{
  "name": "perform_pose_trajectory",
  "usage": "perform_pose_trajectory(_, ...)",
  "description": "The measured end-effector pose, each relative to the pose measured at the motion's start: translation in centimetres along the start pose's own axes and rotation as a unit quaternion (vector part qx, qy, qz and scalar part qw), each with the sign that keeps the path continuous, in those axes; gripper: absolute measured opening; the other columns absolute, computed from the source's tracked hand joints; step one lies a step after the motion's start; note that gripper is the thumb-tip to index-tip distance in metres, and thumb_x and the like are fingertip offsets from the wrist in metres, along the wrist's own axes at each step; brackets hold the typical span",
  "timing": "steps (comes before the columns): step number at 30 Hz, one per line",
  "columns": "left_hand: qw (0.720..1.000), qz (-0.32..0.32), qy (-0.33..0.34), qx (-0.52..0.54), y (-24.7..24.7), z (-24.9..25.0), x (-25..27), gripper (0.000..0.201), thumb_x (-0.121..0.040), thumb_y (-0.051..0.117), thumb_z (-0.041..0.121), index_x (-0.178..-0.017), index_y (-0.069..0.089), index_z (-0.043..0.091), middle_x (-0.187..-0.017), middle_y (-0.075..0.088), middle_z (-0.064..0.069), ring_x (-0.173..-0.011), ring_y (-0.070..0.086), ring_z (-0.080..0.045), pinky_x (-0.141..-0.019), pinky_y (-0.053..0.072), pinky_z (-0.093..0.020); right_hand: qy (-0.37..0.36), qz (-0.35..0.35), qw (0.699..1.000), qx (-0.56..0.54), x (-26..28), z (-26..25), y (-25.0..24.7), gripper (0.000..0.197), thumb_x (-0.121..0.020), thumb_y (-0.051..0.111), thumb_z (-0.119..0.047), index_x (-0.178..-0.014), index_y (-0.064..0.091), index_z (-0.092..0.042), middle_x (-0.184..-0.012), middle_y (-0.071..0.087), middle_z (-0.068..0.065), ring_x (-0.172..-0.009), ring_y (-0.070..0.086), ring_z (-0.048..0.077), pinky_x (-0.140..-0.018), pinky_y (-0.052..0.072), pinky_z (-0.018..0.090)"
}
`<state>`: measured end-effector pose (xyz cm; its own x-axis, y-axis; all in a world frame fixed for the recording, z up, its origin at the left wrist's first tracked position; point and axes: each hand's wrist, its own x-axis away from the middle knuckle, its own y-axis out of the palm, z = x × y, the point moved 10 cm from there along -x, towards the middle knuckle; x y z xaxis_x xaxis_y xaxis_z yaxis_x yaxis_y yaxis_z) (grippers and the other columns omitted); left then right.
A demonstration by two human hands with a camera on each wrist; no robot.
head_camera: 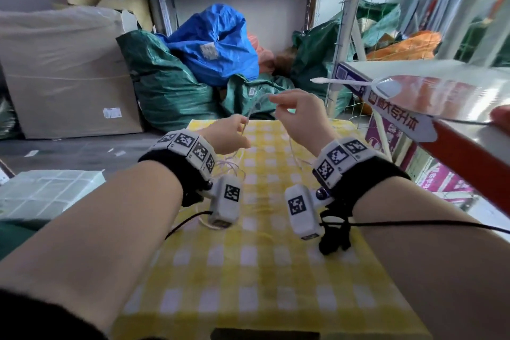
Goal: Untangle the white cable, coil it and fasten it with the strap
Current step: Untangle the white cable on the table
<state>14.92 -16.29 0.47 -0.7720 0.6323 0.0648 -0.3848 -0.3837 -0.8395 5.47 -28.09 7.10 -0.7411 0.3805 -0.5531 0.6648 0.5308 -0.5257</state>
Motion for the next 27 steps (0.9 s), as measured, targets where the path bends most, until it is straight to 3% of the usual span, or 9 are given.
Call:
perform_pose_trajectory(3, 0.997, -0.064, 0.040, -0.019, 2.5, 1.9, 0.3, 0.019, -0.094, 0.051, 0.019, -0.110, 0.061, 0.015, -0.087, 0.064, 0.000, -0.083, 0.057, -0.014, -0.067, 0.044, -0.024, -0.005, 0.038, 0.999, 0.000, -0.1, -0.2, -1.9, 0.031, -0.088, 0.053, -0.005, -0.110, 0.072, -0.016, -0.110, 0.066, -0.007, -0.087, 0.057, 0.005, -0.076, 0.041, 0.008)
perform_pose_trajectory(5, 0.997, -0.069, 0.034, -0.016, 2.5, 1.4, 0.3, 0.020, -0.097, 0.044, 0.018, -0.094, 0.063, 0.014, -0.072, 0.062, 0.000, -0.075, 0.057, -0.015, -0.061, 0.044, -0.023, 0.021, 0.070, 0.997, 0.017, -0.2, 0.9, -3.6, 0.033, -0.088, 0.051, -0.004, -0.111, 0.071, -0.016, -0.108, 0.070, -0.003, -0.082, 0.058, 0.008, -0.078, 0.047, 0.018)
perform_pose_trajectory(9, 0.998, -0.033, -0.043, -0.036, 0.2, -2.1, 0.3, 0.023, -0.096, 0.042, 0.018, -0.083, 0.059, 0.011, -0.077, 0.061, -0.001, -0.065, 0.052, -0.013, -0.050, 0.040, -0.021, 0.123, 0.026, 0.983, 0.135, 0.0, 4.4, -4.6, 0.033, -0.089, 0.050, -0.008, -0.115, 0.069, -0.013, -0.117, 0.068, 0.005, -0.106, 0.061, 0.022, -0.098, 0.044, 0.031)
perform_pose_trajectory(12, 0.998, 0.003, -0.058, 0.024, -1.1, -3.0, 0.2, 0.027, -0.096, 0.044, 0.020, -0.073, 0.057, 0.014, -0.072, 0.060, -0.001, -0.062, 0.050, -0.015, -0.051, 0.042, -0.020, 0.199, -0.069, 0.954, 0.213, 0.9, 6.4, -3.0, 0.029, -0.090, 0.048, -0.010, -0.108, 0.069, -0.006, -0.112, 0.067, 0.012, -0.096, 0.061, 0.027, -0.079, 0.050, 0.031)
perform_pose_trajectory(14, 0.998, 0.024, -0.022, 0.049, -1.8, -1.6, 0.3, 0.026, -0.095, 0.046, 0.021, -0.075, 0.061, 0.014, -0.068, 0.058, -0.002, -0.065, 0.050, -0.017, -0.054, 0.043, -0.024, 0.183, -0.069, 0.954, 0.229, 1.0, 5.6, -2.4, 0.024, -0.088, 0.051, -0.010, -0.102, 0.070, -0.006, -0.110, 0.065, 0.011, -0.095, 0.059, 0.027, -0.074, 0.046, 0.029)
perform_pose_trajectory(17, 0.998, 0.047, 0.046, 0.000, -2.3, 2.0, 0.6, 0.023, -0.095, 0.049, 0.026, -0.086, 0.068, 0.016, -0.063, 0.053, 0.000, -0.056, 0.049, -0.012, -0.045, 0.039, -0.017, 0.056, -0.030, 0.983, 0.172, 0.5, 1.5, -1.2, 0.017, -0.086, 0.056, -0.013, -0.101, 0.065, -0.013, -0.115, 0.062, 0.003, -0.105, 0.057, 0.020, -0.080, 0.040, 0.023)
perform_pose_trajectory(20, 0.992, 0.071, 0.102, -0.029, -2.7, 4.9, 0.8, 0.023, -0.093, 0.055, 0.031, -0.079, 0.064, 0.015, -0.057, 0.046, 0.002, -0.044, 0.040, -0.007, -0.036, 0.028, -0.011, -0.016, -0.116, 0.986, 0.116, 0.9, -1.6, 2.1, 0.028, -0.087, 0.060, -0.017, -0.115, 0.062, -0.017, -0.112, 0.067, 0.003, -0.099, 0.062, 0.019, -0.087, 0.049, 0.032)
perform_pose_trajectory(23, 0.984, 0.082, 0.128, -0.087, -3.2, 5.8, 1.2, 0.024, -0.091, 0.058, 0.033, -0.079, 0.065, 0.012, -0.057, 0.046, 0.004, -0.051, 0.040, -0.007, -0.042, 0.029, -0.014, -0.018, -0.151, 0.980, 0.132, 1.0, -1.9, 2.6, 0.020, -0.092, 0.056, -0.021, -0.103, 0.070, -0.012, -0.095, 0.071, 0.007, -0.084, 0.067, 0.020, -0.079, 0.054, 0.035)
perform_pose_trajectory(27, 0.983, 0.100, 0.081, -0.132, -5.1, 2.9, 1.4, 0.022, -0.093, 0.055, 0.022, -0.096, 0.071, 0.009, -0.073, 0.055, -0.001, -0.070, 0.048, -0.017, -0.054, 0.028, -0.025, 0.052, -0.054, 0.994, 0.083, 0.4, 0.3, -0.9, 0.026, -0.094, 0.054, -0.017, -0.083, 0.071, 0.000, -0.080, 0.070, 0.014, -0.072, 0.069, 0.023, -0.070, 0.058, 0.037)
